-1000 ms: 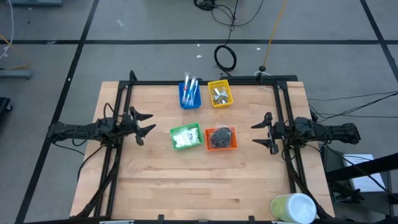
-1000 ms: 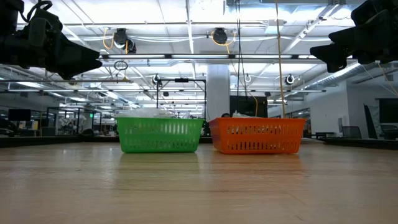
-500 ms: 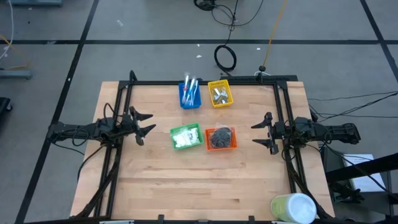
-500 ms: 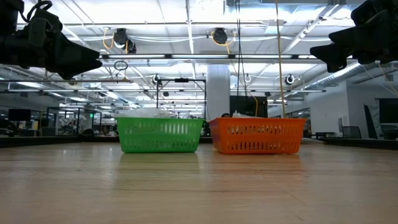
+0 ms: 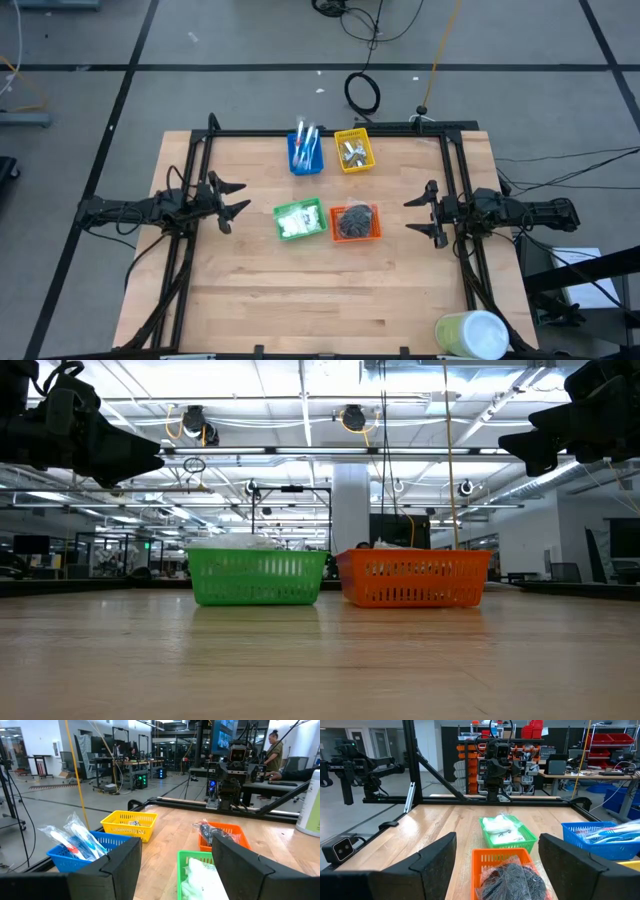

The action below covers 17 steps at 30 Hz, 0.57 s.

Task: Pick & Place Travel size toiletries
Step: Return to Home Position

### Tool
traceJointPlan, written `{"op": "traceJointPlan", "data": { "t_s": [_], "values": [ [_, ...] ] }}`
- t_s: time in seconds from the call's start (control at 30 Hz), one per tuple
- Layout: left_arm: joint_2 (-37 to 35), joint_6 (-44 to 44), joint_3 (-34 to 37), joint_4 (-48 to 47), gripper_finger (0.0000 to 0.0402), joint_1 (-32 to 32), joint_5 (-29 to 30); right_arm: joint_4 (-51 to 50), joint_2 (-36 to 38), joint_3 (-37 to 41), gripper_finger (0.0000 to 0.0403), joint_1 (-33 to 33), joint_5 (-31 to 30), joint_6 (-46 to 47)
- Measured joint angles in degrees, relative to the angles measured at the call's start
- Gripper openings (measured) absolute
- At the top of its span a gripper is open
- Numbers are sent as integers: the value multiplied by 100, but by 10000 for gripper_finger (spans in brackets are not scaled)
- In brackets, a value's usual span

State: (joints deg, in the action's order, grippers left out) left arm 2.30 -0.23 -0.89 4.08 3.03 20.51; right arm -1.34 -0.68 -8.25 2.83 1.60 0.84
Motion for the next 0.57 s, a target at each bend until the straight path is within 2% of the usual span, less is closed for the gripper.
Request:
{"op": "traceJointPlan", "data": {
  "t_s": [0.57],
  "values": [
    [-2,0,0,2,239,0,0,0,-1,0,266,2,0,0]
  ]
}}
